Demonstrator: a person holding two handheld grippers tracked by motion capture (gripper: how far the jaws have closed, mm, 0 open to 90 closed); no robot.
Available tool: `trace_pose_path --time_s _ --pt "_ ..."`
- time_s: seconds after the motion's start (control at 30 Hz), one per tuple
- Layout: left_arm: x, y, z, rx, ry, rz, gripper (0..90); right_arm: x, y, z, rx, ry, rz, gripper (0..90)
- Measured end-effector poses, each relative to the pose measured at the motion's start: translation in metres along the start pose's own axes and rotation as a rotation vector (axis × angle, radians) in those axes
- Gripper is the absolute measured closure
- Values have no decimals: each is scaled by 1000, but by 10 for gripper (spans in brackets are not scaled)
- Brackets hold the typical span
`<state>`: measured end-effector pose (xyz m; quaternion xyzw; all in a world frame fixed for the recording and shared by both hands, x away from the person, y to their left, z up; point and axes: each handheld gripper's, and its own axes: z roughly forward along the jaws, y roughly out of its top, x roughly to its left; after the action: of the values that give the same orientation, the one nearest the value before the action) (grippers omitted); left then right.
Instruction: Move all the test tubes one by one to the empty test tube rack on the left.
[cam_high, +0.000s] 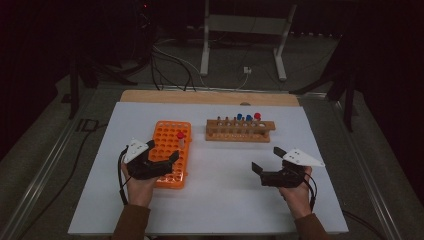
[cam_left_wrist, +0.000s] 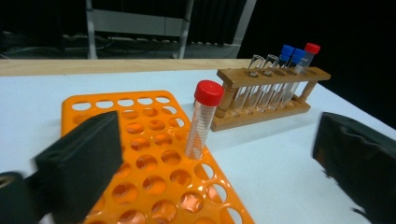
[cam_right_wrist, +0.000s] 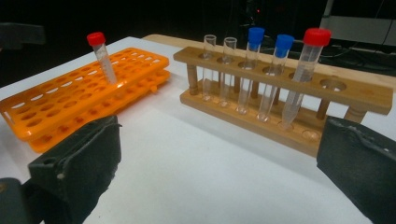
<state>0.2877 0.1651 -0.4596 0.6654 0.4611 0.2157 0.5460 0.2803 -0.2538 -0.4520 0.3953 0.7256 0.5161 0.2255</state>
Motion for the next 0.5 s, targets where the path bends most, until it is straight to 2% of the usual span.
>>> trace_pose_path --time_s 0.17,0.27,0.33,0.5 --pt "-3 -4 -3 7 10 34 6 -1 12 4 0 -17 -13 0" --pt "-6 -5 -4 16 9 52 6 -5 20 11 2 -44 -26 0" --pt "-9 -5 -5 20 10 79 6 -10 26 15 4 -53 -20 0" --pt "-9 -8 -8 12 11 69 6 -20 40 27 -9 -92 -7 0"
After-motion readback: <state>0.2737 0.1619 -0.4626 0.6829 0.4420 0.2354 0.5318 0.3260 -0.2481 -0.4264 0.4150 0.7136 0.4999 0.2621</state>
